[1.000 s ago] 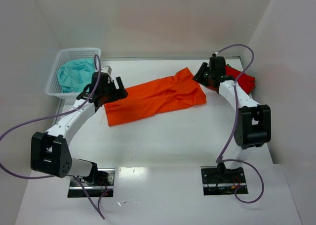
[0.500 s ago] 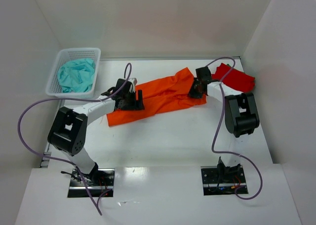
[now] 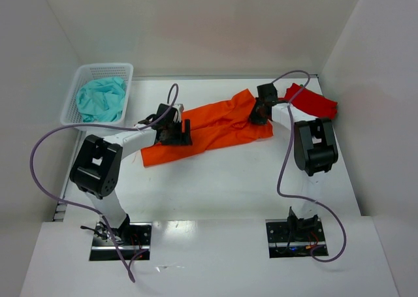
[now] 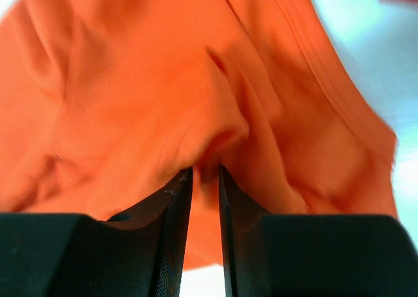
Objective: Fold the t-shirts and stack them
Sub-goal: Fold the other side of the tshirt into a rectangle
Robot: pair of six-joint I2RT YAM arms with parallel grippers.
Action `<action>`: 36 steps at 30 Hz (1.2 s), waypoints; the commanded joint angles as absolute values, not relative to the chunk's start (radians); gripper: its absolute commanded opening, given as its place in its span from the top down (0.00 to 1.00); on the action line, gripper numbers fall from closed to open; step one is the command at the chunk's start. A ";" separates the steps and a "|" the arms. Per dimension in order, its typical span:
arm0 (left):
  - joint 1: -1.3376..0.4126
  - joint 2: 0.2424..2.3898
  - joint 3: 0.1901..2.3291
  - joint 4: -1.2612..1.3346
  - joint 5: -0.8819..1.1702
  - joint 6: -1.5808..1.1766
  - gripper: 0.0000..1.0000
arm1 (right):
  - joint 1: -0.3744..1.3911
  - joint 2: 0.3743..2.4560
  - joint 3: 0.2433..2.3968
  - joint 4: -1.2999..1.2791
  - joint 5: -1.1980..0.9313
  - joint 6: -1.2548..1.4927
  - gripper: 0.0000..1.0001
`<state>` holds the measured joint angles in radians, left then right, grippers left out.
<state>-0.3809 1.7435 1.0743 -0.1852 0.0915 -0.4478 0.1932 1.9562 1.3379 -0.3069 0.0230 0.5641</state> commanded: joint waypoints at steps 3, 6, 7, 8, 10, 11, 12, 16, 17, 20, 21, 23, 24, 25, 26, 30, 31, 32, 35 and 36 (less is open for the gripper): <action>-0.379 1.786 1.100 -0.163 0.094 -0.428 0.17 | 0.195 2.019 1.433 -0.253 0.025 0.583 0.72; -0.379 1.795 1.097 -0.168 0.094 -0.423 0.17 | 0.195 2.050 1.469 -0.247 0.025 0.583 0.72; -0.379 1.795 1.097 -0.172 0.099 -0.419 0.17 | 0.195 2.065 1.490 -0.253 0.025 0.583 0.72; -0.379 1.795 1.097 -0.172 0.103 -0.419 0.17 | 0.195 2.074 1.509 -0.258 0.019 0.583 0.72; -0.379 1.795 1.097 -0.172 0.103 -0.419 0.17 | 0.195 2.092 1.546 -0.258 0.009 0.590 0.72; -0.379 1.795 1.097 -0.172 0.103 -0.419 0.17 | 0.195 2.098 1.557 -0.258 0.005 0.595 0.72; -0.379 1.795 1.097 -0.176 0.103 -0.419 0.17 | 0.195 2.108 1.574 -0.258 -0.001 0.600 0.72; -0.379 1.795 1.097 -0.181 0.103 -0.419 0.17 | 0.195 2.130 1.631 -0.258 -0.015 0.604 0.72; -0.379 1.799 1.097 -0.181 0.103 -0.419 0.17 | 0.195 2.137 1.644 -0.258 -0.015 0.604 0.72; -0.379 1.804 1.097 -0.190 0.103 -0.419 0.17 | 0.195 2.164 1.683 -0.258 -0.041 0.604 0.70; -0.379 1.804 1.097 -0.190 0.103 -0.419 0.17 | 0.195 2.169 1.688 -0.258 -0.045 0.604 0.70; -0.379 1.804 1.097 -0.199 0.099 -0.419 0.17 | 0.195 2.184 1.704 -0.244 -0.054 0.604 0.70; -0.379 1.804 1.097 -0.199 0.092 -0.419 0.17 | 0.195 2.188 1.708 -0.240 -0.060 0.604 0.70; -0.379 1.800 1.097 -0.199 0.092 -0.419 0.17 | 0.198 2.194 1.715 -0.230 -0.066 0.604 0.70; -0.379 1.795 1.101 -0.203 0.092 -0.419 0.16 | 0.204 2.197 1.715 -0.224 -0.078 0.608 0.70; -0.379 1.782 1.157 -0.263 0.043 -0.392 0.14 | 0.213 2.196 1.726 -0.229 -0.089 0.623 0.69; -0.379 1.770 1.184 -0.280 0.021 -0.379 0.14 | 0.213 2.176 1.726 -0.238 -0.076 0.623 0.68; -0.379 1.756 1.200 -0.294 0.010 -0.367 0.13 | 0.213 2.155 1.726 -0.238 -0.055 0.623 0.66; -0.376 1.716 1.243 -0.305 -0.017 -0.315 0.09 | 0.213 2.036 1.677 -0.238 -0.011 0.600 0.58; -0.365 1.703 1.261 -0.305 -0.017 -0.297 0.07 | 0.213 1.996 1.658 -0.238 -0.007 0.595 0.54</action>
